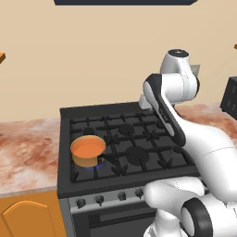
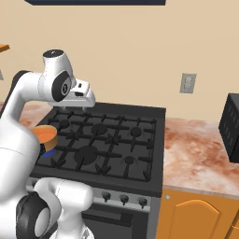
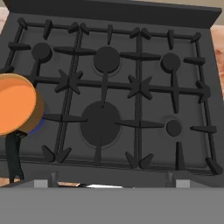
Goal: Wait until the marinara sauce is simmered to a deep red color and then turn off the stove.
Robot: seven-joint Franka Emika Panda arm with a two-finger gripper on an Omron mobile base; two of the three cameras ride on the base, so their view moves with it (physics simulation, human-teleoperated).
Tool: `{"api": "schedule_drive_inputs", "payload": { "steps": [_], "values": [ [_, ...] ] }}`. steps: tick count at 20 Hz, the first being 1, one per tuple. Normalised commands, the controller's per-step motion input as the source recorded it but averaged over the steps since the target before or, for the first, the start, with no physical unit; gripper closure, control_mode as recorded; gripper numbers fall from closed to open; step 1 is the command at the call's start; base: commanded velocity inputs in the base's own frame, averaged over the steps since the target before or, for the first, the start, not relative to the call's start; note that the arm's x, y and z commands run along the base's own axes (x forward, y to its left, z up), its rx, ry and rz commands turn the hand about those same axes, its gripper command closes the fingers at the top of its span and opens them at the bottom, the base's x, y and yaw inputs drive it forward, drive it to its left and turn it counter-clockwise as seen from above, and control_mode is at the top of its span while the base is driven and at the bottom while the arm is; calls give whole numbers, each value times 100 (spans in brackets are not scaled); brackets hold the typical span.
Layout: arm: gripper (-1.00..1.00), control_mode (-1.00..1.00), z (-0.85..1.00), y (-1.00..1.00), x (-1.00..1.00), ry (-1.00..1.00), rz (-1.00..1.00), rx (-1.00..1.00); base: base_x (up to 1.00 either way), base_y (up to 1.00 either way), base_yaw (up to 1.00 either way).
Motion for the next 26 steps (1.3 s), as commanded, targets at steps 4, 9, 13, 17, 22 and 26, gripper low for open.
{"api": "schedule_drive_inputs", "payload": {
  "steps": [4, 9, 13, 17, 22, 26],
  "values": [
    [-100, -100, 0, 0, 0, 0, 0, 0, 0, 0, 0],
    [-100, -100, 0, 0, 0, 0, 0, 0, 0, 0, 0],
    [-100, -100, 0, 0, 0, 0, 0, 0, 0, 0, 0],
    [-100, -100, 0, 0, 0, 0, 0, 0, 0, 0, 0],
    [-100, -100, 0, 0, 0, 0, 0, 0, 0, 0, 0],
    [-100, -100, 0, 0, 0, 0, 0, 0, 0, 0, 0]
  ]
}}
